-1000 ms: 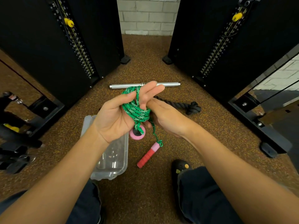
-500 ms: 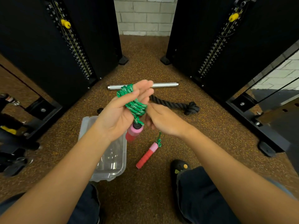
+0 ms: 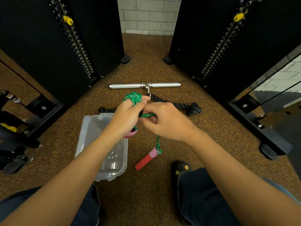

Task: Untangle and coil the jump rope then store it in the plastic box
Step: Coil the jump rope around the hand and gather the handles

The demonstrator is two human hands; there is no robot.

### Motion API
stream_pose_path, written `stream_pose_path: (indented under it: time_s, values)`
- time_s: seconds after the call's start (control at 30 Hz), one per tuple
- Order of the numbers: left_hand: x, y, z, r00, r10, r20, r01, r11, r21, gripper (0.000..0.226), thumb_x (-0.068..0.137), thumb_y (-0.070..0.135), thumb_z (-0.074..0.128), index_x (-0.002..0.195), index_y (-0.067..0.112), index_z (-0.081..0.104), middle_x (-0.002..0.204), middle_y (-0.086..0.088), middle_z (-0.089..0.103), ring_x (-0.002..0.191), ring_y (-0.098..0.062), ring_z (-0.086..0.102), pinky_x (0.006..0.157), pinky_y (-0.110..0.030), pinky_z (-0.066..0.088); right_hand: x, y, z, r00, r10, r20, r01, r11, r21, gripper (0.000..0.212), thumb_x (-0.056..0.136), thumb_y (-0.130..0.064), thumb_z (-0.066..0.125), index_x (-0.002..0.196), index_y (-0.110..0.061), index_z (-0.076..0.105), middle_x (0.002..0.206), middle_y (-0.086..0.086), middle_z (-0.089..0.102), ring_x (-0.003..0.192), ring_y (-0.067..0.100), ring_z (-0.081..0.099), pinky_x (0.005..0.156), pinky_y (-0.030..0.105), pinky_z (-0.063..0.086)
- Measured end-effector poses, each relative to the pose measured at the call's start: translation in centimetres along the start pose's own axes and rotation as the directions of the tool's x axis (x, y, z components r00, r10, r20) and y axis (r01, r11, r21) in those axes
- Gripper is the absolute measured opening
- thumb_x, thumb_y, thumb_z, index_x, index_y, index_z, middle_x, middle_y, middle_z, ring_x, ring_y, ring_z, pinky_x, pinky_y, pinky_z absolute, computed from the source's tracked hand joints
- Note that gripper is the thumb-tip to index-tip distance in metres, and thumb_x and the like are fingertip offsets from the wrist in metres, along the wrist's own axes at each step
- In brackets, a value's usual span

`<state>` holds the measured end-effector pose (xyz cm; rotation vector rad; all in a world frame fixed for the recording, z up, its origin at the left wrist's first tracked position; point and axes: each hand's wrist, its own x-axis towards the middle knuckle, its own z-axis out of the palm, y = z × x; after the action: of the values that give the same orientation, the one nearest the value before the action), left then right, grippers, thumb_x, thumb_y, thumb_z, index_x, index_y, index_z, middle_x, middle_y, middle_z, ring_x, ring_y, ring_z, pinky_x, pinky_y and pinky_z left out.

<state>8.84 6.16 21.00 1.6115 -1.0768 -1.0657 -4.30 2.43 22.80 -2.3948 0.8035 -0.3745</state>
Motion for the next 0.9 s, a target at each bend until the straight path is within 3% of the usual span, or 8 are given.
stream_pose_path:
  time_s: [0.1,0.2,0.37,0.5,0.6,0.67,0.8,0.9]
  values:
    - [-0.3,0.6,0.0,0.992,-0.104,0.067,0.089,0.976,0.199,0.053,0.091,0.049,0.039,0.07,0.006,0.063,0.062,-0.001,0.058,0.068,-0.016,0.059,0.074,-0.031,0.041,0.0,0.4,-1.2,0.999,0.003,-0.034,-0.001,0.999,0.044,0.018,0.077,-0.033,0.071,0.074,-0.016,0.063,0.058,-0.017,0.041,0.056,0.0,0.041,0.063,0.019,0.036]
    - [-0.9,1.3,-0.5,0.947,-0.122,0.297,0.056,0.973,0.223,0.07,0.092,0.057,0.023,0.052,0.014,0.062,0.054,-0.003,0.061,0.059,-0.014,0.062,0.08,-0.034,0.045,0.0,0.5,-2.1,0.999,0.047,0.016,-0.048,0.99,0.131,0.021,0.073,-0.035,0.074,0.073,-0.017,0.063,0.064,-0.014,0.052,0.057,0.005,0.045,0.058,0.013,0.036]
    - [-1.2,2.5,-1.6,0.882,-0.121,0.455,0.078,0.991,0.111,0.05,0.079,0.057,0.043,0.062,0.014,0.062,0.044,0.003,0.041,0.041,-0.013,0.045,0.062,-0.019,0.041,-0.2,1.5,-3.3,0.996,0.088,0.018,-0.09,0.965,0.245,0.018,0.075,-0.031,0.072,0.079,-0.016,0.063,0.066,-0.012,0.056,0.062,0.002,0.048,0.06,0.012,0.037]
    - [-1.2,2.9,-2.3,0.847,-0.117,0.518,0.111,0.993,0.042,0.047,0.078,0.054,0.051,0.058,0.012,0.052,0.043,-0.002,0.028,0.036,-0.013,0.038,0.047,-0.013,0.042,-0.1,2.4,-3.6,0.993,0.118,0.026,-0.12,0.94,0.319,0.012,0.08,-0.029,0.068,0.081,-0.02,0.061,0.068,-0.01,0.054,0.063,0.001,0.045,0.061,0.014,0.036]
    - [-1.3,2.9,-2.5,0.804,-0.126,0.581,0.172,0.985,-0.023,0.044,0.083,0.046,0.054,0.052,0.016,0.051,0.038,0.006,0.028,0.034,-0.01,0.035,0.042,-0.017,0.04,0.0,2.6,-3.6,0.992,0.124,0.002,-0.116,0.922,0.369,0.008,0.082,-0.03,0.065,0.081,-0.023,0.061,0.072,-0.004,0.056,0.067,0.006,0.047,0.065,0.02,0.038]
    - [-1.5,2.8,-2.5,0.779,-0.112,0.616,0.246,0.959,-0.137,0.041,0.084,0.039,0.055,0.049,0.019,0.052,0.035,0.01,0.03,0.032,-0.007,0.034,0.042,-0.017,0.036,0.1,2.5,-3.4,0.993,0.117,-0.013,-0.102,0.907,0.409,0.006,0.085,-0.027,0.062,0.08,-0.028,0.06,0.069,-0.01,0.056,0.066,0.006,0.046,0.064,0.02,0.038]
    - [-1.5,2.9,-2.2,0.759,0.054,0.649,0.384,0.768,-0.512,0.02,0.073,0.031,0.067,0.06,0.017,0.058,0.04,0.011,0.039,0.036,-0.003,0.039,0.044,-0.016,0.037,0.3,2.3,-2.4,0.993,0.12,-0.012,-0.11,0.941,0.319,0.024,0.094,-0.031,0.047,0.072,-0.034,0.053,0.061,-0.01,0.051,0.058,0.005,0.046,0.059,0.021,0.039]
    - [-1.1,3.1,-2.2,0.817,0.11,0.567,0.429,0.541,-0.723,0.012,0.075,0.021,0.059,0.078,0.011,0.064,0.053,0.006,0.045,0.049,-0.007,0.045,0.053,-0.018,0.043,0.4,2.4,-1.6,0.99,0.134,0.038,-0.139,0.979,0.152,0.025,0.098,-0.028,0.039,0.077,-0.021,0.049,0.061,-0.006,0.05,0.053,0.003,0.046,0.055,0.012,0.036]
